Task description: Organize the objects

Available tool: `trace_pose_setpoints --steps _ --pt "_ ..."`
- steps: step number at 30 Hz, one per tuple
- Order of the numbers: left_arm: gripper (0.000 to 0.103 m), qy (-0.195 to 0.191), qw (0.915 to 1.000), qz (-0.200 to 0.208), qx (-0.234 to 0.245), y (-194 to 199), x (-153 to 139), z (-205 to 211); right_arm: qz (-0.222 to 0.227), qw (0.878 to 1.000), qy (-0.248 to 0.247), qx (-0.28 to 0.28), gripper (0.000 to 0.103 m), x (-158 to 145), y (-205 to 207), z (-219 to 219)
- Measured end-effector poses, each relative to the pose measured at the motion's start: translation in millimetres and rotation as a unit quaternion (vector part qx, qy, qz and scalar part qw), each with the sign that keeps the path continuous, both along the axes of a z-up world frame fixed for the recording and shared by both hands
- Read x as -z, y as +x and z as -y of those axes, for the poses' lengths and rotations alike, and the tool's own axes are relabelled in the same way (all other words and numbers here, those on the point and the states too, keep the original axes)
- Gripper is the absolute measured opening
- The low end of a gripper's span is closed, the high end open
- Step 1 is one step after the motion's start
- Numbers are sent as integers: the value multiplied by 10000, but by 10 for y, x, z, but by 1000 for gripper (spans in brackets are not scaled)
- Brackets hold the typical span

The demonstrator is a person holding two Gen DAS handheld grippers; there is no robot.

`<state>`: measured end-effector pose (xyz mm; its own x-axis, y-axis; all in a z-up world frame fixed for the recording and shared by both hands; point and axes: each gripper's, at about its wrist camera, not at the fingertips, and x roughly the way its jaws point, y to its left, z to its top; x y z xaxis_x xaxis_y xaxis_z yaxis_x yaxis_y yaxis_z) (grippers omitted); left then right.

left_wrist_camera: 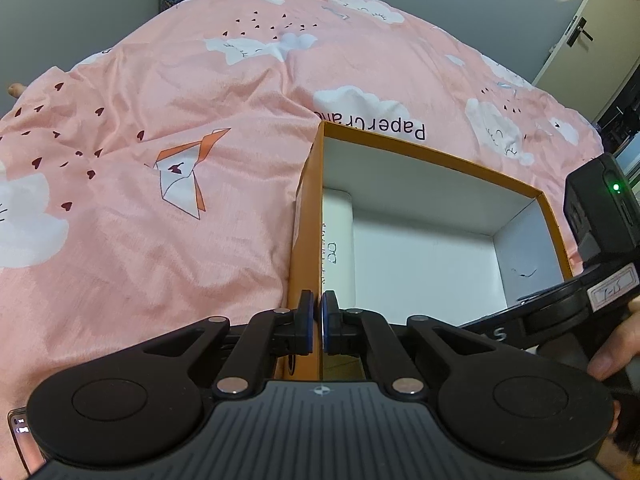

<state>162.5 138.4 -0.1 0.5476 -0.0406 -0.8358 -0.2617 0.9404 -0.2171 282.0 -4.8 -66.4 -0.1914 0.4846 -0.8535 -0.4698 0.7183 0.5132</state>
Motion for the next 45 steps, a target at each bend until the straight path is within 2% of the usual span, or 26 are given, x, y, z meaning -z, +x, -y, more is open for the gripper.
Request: trace_pose_setpoints --steps 10,12,13,15,17,23,27,31,34,36,39,42,45 --pt "4 -30 10000 23 -21 -11 -3 -7 -419 9967 354 593 64 51 -56 -12" --pt "4 -30 10000 25 -18 -15 -2 -9 -478 9957 435 670 59 60 -59 16" --pt "4 -37 10000 29 -16 -14 -3 -9 -539 9946 512 721 53 65 -61 37" --pt "4 -31 10000 36 -13 -21 -5 -9 -703 9925 636 778 51 69 -73 68" --pt "4 -26 10000 31 -16 -22 -1 -7 -593 9940 600 702 40 53 -101 60" --pt "4 -30 10000 24 -44 -44 2 -30 -358 9959 499 669 29 75 -137 77" --pt "5 28 9997 215 -130 -132 -105 -7 157 9961 608 620 29 -120 -198 200" --pt "6 310 9969 720 -104 -321 -340 111 891 9904 874 598 30 -488 -363 438" --pt "6 362 9925 1141 256 -501 -533 279 1493 9814 1042 608 32 -754 -572 654" --pt "6 202 9899 1245 641 -598 -622 401 1783 9749 1150 669 38 -885 -728 831" --pt "6 -149 9855 1213 1176 -729 -657 573 2176 9652 1216 791 39 -1029 -992 1102" --pt "6 -292 9807 1063 1615 -831 -571 732 2515 9559 1153 990 39 -1097 -1256 1375" --pt "15 -351 9788 787 1860 -905 -394 850 2709 9485 1071 1245 39 -1090 -1486 1626"
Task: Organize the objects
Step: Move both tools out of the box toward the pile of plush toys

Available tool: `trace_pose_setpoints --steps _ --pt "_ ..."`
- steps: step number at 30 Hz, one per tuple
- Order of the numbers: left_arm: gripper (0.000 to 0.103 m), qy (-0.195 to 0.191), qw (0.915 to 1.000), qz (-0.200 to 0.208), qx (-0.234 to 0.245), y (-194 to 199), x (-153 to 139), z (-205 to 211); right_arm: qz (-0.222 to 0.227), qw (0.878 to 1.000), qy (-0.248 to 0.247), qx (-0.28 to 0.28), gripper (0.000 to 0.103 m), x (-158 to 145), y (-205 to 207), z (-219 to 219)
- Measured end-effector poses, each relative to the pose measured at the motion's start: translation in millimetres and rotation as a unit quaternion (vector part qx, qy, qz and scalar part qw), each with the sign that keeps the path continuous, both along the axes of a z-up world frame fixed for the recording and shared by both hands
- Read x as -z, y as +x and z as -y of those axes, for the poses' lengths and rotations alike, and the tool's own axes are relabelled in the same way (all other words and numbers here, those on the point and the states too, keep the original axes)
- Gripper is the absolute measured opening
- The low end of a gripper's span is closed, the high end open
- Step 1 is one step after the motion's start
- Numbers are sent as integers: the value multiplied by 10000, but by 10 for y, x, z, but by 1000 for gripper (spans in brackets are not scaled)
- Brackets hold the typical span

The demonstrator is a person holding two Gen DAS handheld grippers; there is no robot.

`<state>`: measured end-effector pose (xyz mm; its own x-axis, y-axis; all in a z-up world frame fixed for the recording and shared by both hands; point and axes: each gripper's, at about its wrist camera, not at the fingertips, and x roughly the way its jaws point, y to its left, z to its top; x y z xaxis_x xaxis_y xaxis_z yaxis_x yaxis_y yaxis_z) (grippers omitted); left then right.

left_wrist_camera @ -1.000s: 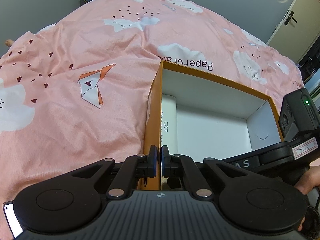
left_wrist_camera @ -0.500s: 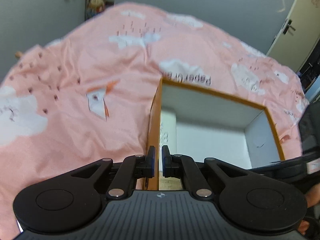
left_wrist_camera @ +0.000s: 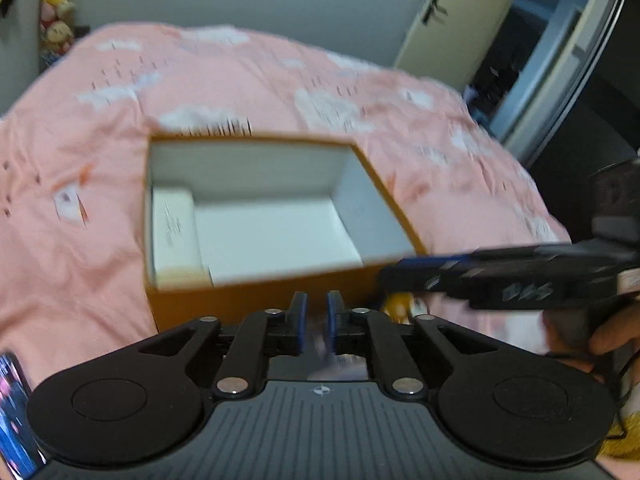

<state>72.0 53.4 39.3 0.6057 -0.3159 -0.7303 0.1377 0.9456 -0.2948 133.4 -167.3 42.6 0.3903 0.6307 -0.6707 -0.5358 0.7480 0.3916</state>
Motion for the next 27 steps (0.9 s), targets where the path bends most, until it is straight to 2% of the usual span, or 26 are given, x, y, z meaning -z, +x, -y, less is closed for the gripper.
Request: trace_pose_setpoints --steps 3,7,10,12,15,18,20,23,27 --pt "19 6 9996 -255 137 -77 190 38 64 9995 -189 263 39 93 -196 207" --pt "33 71 9986 -426 290 -190 389 111 -74 9977 -487 472 45 298 -394 384" --pt "35 169 9971 -689 275 -260 568 144 -241 9965 -573 556 45 452 -505 478" --pt "36 102 9966 -769 286 -300 637 144 -283 9958 -623 614 45 539 -558 530" --pt "39 -54 9973 -628 386 -400 609 169 -245 9930 -895 728 47 641 -610 608" --pt "39 63 9978 -305 585 -465 493 285 -274 9905 -1157 697 49 752 -616 615" --pt "39 80 9974 -192 685 -451 461 343 -343 9912 -1158 535 50 805 -621 594" --pt "39 240 9975 -322 586 -395 516 381 -303 9915 -1249 201 56 861 -664 475" --pt "39 361 9970 -512 459 -358 613 377 -72 9888 -1494 6 57 910 -661 318"
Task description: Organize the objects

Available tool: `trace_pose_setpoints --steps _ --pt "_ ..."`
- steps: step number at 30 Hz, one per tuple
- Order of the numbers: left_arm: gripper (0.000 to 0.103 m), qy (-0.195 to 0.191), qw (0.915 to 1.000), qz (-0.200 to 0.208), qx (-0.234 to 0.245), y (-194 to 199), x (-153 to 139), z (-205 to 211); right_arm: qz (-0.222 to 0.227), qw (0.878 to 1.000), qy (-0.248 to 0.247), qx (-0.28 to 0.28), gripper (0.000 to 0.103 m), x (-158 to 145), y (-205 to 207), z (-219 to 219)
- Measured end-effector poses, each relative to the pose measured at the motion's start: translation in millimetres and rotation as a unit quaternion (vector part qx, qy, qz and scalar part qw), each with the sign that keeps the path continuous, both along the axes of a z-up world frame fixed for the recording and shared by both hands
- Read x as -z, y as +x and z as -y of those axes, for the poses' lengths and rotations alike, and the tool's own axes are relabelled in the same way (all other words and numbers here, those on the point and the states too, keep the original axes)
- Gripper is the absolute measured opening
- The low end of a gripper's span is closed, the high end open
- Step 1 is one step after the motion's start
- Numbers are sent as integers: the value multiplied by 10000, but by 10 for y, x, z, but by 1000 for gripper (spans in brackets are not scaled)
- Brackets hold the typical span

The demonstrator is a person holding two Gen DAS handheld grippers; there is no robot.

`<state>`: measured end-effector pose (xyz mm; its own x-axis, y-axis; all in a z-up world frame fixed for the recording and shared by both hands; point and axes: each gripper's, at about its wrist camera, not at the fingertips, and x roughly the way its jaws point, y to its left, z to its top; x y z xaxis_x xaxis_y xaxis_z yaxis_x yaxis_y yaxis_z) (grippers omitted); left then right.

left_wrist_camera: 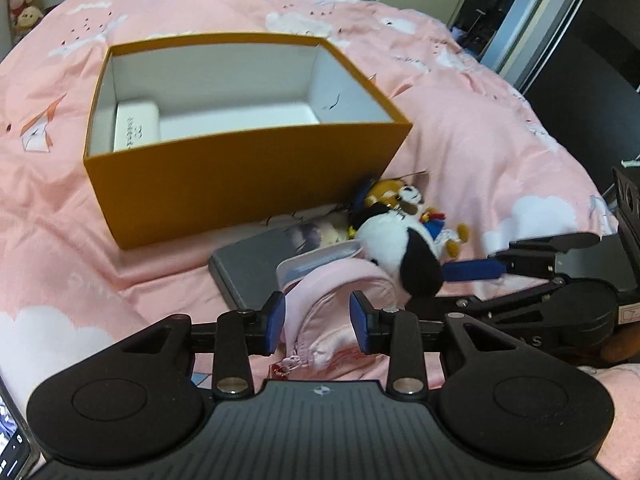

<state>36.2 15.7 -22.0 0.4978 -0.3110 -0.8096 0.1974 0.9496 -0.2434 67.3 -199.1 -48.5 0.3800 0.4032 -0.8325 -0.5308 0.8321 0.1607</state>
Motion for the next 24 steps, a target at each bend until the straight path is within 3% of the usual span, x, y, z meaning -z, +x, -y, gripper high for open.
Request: trace_pose_setpoints --steps 6,14,18,20,24 --pt "40 -69 9999 -133 -78 25 65 -57 185 9997 -74 133 59 58 146 -79" --pt "40 -187 9988 -380 -255 78 187 -124 218 9993 -242 155 72 232 261 -182" --pt "43 -222 9984 -459 -248 71 224 -141 58 9994 -77 319 69 274 314 -110" --pt "48 -208 9977 -627 -134 76 276 -126 7 9993 -14 379 68 278 319 -74" --pt "48 -232 9945 -1017 79 83 451 -77 -53 9991 5 432 69 277 290 -62"
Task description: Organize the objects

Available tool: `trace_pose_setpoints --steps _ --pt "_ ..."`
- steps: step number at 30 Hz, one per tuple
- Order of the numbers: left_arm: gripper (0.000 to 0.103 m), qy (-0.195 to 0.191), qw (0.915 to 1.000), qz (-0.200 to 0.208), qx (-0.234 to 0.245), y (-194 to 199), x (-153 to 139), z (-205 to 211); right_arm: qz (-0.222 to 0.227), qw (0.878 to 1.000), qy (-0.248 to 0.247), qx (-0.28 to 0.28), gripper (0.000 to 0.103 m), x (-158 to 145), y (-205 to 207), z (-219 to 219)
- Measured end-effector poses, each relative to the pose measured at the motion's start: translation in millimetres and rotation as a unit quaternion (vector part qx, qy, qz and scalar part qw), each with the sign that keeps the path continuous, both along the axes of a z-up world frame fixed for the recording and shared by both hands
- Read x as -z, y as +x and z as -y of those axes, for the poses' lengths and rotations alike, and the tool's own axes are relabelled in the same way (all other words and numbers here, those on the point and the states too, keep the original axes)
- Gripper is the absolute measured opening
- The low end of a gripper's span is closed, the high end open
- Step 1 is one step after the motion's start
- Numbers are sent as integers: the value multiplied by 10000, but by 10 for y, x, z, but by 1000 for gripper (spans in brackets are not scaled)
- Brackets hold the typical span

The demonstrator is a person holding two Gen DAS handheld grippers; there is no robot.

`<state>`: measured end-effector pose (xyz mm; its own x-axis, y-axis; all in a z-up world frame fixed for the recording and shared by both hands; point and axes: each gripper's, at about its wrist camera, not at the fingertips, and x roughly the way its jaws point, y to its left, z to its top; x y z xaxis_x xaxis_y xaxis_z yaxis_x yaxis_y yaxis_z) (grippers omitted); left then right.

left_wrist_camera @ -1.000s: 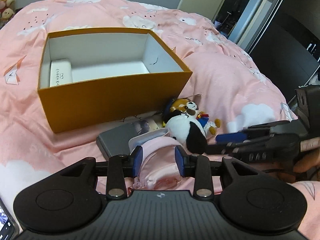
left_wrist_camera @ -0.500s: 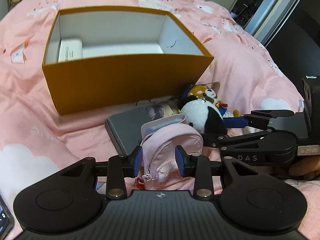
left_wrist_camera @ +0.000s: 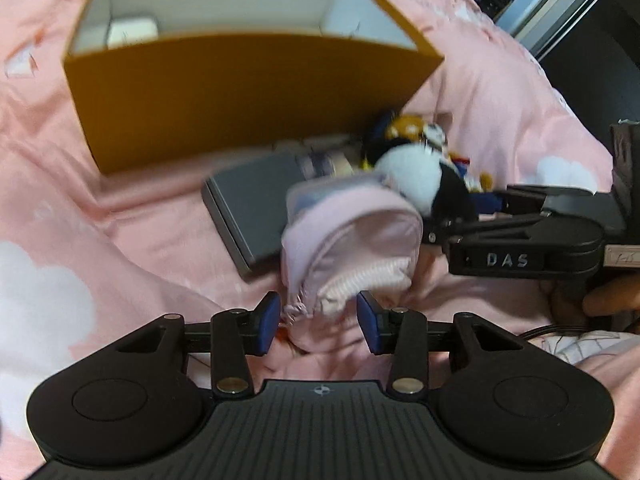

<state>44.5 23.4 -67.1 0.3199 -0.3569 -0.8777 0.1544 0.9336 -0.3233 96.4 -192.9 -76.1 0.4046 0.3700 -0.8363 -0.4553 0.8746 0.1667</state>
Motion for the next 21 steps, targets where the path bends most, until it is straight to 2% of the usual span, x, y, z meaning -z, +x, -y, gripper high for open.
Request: trace_pose_setpoints --steps 4,6,9,12,17,21 --pt "48 -148 9997 -177 -91 46 148 -12 -23 10000 -23 -3 69 21 -16 -13" --pt "47 -114 9998 -120 -118 55 166 4 -22 10000 -32 -7 69 26 -21 -17" --pt "34 -7 9999 29 -114 48 148 34 -14 10000 -26 -4 69 17 -28 -16" --pt "29 25 9998 178 -122 6 87 29 49 10000 -31 11 69 -24 -58 -1" --pt "24 -27 9973 647 -349 -122 -164 -91 551 9983 -164 -56 69 -239 -192 30" --pt "24 64 9952 792 -571 -156 -350 -193 1086 9932 -249 -335 71 -471 -307 -28"
